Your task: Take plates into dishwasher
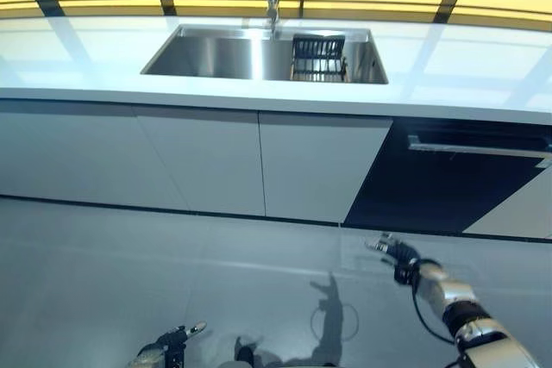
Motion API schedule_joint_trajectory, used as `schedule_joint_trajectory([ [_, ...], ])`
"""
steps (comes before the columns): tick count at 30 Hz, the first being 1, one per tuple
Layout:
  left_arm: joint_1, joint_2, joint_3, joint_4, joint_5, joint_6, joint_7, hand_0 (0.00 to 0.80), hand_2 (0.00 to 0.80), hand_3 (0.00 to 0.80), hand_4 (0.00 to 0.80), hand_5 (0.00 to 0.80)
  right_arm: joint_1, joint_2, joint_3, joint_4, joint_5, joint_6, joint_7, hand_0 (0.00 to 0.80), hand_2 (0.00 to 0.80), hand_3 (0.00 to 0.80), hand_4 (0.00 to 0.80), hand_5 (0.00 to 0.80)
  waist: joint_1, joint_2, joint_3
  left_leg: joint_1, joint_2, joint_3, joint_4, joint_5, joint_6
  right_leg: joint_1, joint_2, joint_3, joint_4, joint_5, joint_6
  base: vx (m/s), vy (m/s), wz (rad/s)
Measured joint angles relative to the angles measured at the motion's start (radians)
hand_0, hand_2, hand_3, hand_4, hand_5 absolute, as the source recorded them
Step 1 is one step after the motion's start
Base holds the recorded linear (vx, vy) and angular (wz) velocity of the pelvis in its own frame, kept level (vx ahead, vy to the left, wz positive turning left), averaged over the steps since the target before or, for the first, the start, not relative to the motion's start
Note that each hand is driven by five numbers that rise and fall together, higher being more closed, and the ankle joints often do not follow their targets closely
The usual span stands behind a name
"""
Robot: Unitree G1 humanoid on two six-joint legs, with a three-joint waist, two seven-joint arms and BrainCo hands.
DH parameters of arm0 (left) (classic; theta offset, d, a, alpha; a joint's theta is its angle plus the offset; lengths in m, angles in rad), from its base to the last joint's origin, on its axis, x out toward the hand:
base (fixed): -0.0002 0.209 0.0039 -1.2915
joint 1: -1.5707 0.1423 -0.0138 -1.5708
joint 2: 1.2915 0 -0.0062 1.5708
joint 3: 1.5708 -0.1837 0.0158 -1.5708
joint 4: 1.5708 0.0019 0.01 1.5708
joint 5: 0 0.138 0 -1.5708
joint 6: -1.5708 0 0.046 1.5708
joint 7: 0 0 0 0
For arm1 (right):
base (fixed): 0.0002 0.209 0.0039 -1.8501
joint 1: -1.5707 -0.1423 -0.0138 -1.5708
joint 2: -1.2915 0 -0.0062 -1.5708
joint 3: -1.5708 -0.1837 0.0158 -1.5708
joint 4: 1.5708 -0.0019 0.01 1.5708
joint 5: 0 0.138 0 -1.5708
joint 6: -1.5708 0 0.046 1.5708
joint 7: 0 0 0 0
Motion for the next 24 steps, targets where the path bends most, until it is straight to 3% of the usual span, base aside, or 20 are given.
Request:
schedule_joint_trajectory([
  [4, 0.012, -0.012, 0.000, 0.009, 0.017, -0.012, -0.004, 0.000, 0.000, 0.000, 0.000, 0.000, 0.116, 0.092, 0.006, 0.061, -0.066, -0.046, -0.032, 0.000, 0.000, 0.000, 0.000, 0.000, -0.003, 0.001, -0.003, 0.012, 0.004, 0.000, -0.001, -0.002, -0.003, 0.012, 0.004, 0.001, -0.001, -0.001, -0.002, 0.078, 0.017, -0.01],
  [8, 0.013, -0.048, -0.011, 0.066, 0.172, -0.009, -0.024, 0.000, 0.000, 0.000, 0.000, 0.000, 0.191, 0.156, 0.039, 0.189, -0.235, -0.066, -0.064, 0.000, 0.000, 0.000, 0.000, 0.000, -0.004, 0.005, -0.015, 0.015, 0.004, -0.001, -0.001, -0.002, -0.003, 0.015, 0.004, 0.000, -0.001, -0.001, -0.002, 0.042, 0.036, 0.01],
  [11, 0.019, -0.081, -0.097, 0.091, 0.287, 0.000, -0.043, 0.000, 0.000, 0.000, 0.000, 0.000, 0.225, 0.167, 0.070, 0.264, -0.350, -0.044, -0.115, 0.000, 0.000, 0.000, 0.000, 0.000, -0.005, 0.012, -0.019, 0.013, 0.004, -0.001, -0.004, -0.002, -0.002, 0.012, 0.003, 0.001, 0.000, 0.000, -0.003, 0.041, 0.042, 0.00],
  [16, 0.021, -0.126, -0.081, 0.095, 0.246, 0.010, -0.039, 0.000, 0.000, 0.000, 0.000, 0.000, 0.243, 0.172, 0.066, 0.277, -0.351, -0.020, -0.150, 0.000, 0.000, 0.000, 0.000, 0.000, -0.005, 0.015, -0.030, 0.014, 0.008, -0.003, -0.004, -0.004, 0.001, 0.016, 0.007, 0.001, 0.000, 0.001, -0.005, 0.005, 0.003, 0.00],
  [24, 0.022, -0.124, -0.102, 0.095, 0.241, -0.014, -0.025, 0.000, 0.000, 0.000, 0.000, 0.000, 0.243, 0.174, 0.081, 0.279, -0.401, -0.028, -0.169, 0.000, 0.000, 0.000, 0.000, 0.000, -0.007, 0.013, -0.038, 0.015, 0.009, -0.002, 0.000, 0.000, -0.005, 0.010, 0.009, 0.003, 0.000, 0.001, -0.006, 0.019, 0.007, 0.00],
])
